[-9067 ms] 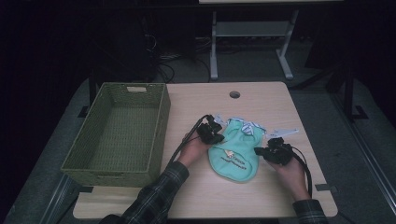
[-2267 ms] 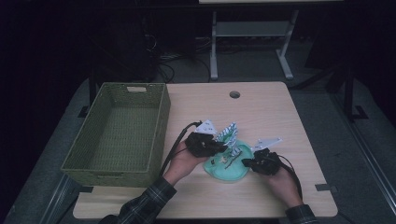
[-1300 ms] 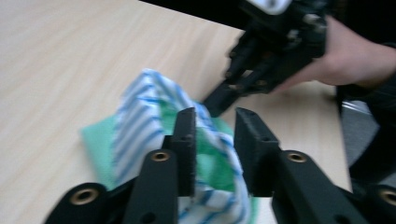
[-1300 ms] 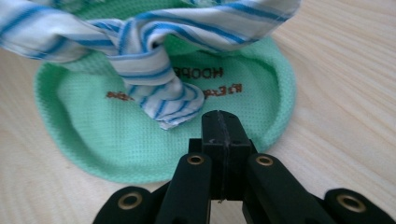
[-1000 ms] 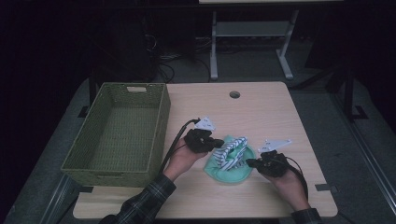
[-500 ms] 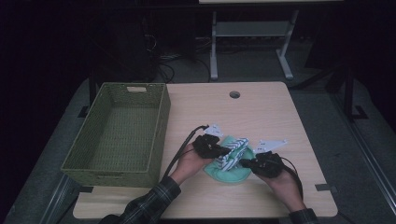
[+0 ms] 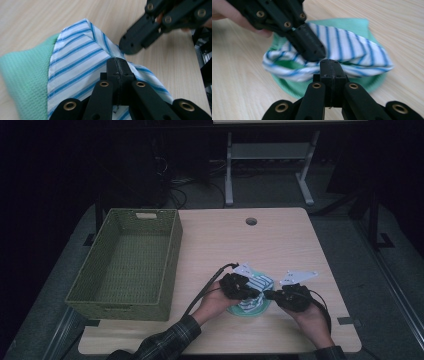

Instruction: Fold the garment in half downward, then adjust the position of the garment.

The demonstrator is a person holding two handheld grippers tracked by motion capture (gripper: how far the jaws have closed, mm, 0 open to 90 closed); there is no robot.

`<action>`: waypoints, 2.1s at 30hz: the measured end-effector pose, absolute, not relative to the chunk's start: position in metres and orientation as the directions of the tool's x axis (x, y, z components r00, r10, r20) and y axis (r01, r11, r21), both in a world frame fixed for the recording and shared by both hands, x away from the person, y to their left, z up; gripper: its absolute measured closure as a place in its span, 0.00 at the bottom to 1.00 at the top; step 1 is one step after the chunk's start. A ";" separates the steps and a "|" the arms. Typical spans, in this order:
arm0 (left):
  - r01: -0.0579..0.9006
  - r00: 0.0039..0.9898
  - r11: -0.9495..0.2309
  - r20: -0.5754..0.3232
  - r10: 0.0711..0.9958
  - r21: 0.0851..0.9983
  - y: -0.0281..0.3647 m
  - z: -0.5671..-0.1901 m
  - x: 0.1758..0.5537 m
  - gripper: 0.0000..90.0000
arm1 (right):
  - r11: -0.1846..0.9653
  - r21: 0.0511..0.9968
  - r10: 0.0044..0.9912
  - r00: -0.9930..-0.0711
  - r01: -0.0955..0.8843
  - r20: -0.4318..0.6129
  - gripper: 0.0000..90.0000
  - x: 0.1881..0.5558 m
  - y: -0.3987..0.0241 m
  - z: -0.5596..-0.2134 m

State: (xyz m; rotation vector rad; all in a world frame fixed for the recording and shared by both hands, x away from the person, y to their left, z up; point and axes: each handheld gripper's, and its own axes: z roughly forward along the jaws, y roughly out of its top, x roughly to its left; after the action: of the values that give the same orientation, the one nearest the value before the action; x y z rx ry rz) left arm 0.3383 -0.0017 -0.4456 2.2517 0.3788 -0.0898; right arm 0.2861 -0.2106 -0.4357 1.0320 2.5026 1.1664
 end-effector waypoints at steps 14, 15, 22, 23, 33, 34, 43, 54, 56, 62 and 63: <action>0.295 0.954 -0.624 -0.185 0.237 0.723 -0.007 -0.447 0.333 1.00 | 0.425 0.726 0.713 -0.694 0.540 0.098 1.00 0.292 -0.231 -0.439; 0.292 0.955 -0.620 -0.184 0.235 0.728 -0.004 -0.444 0.335 1.00 | 0.426 0.729 0.712 -0.696 0.536 0.097 1.00 0.292 -0.232 -0.439; 0.334 0.936 -0.584 -0.189 0.297 0.740 0.023 -0.426 0.338 1.00 | 0.418 0.736 0.695 -0.709 0.533 0.119 1.00 0.303 -0.226 -0.432; 0.337 0.934 -0.583 -0.186 0.305 0.739 0.027 -0.424 0.339 1.00 | 0.413 0.742 0.691 -0.713 0.528 0.123 1.00 0.306 -0.224 -0.431; 0.379 0.912 -0.587 -0.183 0.366 0.715 0.059 -0.426 0.335 1.00 | 0.421 0.752 0.661 -0.739 0.508 0.128 1.00 0.332 -0.205 -0.425; 0.380 0.912 -0.590 -0.182 0.367 0.713 0.061 -0.428 0.334 0.99 | 0.419 0.753 0.657 -0.742 0.507 0.133 1.00 0.335 -0.201 -0.425; 0.385 0.910 -0.626 -0.166 0.380 0.678 0.061 -0.440 0.335 0.99 | 0.465 0.734 0.624 -0.771 0.495 0.125 1.00 0.359 -0.161 -0.433; 0.377 0.914 -0.682 -0.134 0.382 0.626 0.056 -0.454 0.335 1.00 | 0.514 0.664 0.641 -0.758 0.543 0.124 1.00 0.375 -0.152 -0.461; 0.377 0.914 -0.681 -0.133 0.384 0.627 0.056 -0.454 0.335 1.00 | 0.513 0.664 0.641 -0.757 0.544 0.125 1.00 0.375 -0.152 -0.462; 0.386 0.911 -0.658 -0.154 0.383 0.646 0.060 -0.447 0.333 0.99 | 0.504 0.679 0.642 -0.757 0.534 0.120 1.00 0.374 -0.155 -0.457; 0.391 0.908 -0.649 -0.160 0.386 0.653 0.061 -0.444 0.332 0.99 | 0.497 0.684 0.647 -0.753 0.534 0.117 1.00 0.374 -0.158 -0.454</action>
State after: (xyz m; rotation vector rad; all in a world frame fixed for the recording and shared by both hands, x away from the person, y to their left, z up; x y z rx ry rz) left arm 0.3319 0.0608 -0.4442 2.3402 0.5516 -0.0088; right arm 0.3737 -0.1575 -0.4540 1.0263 2.5816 1.0960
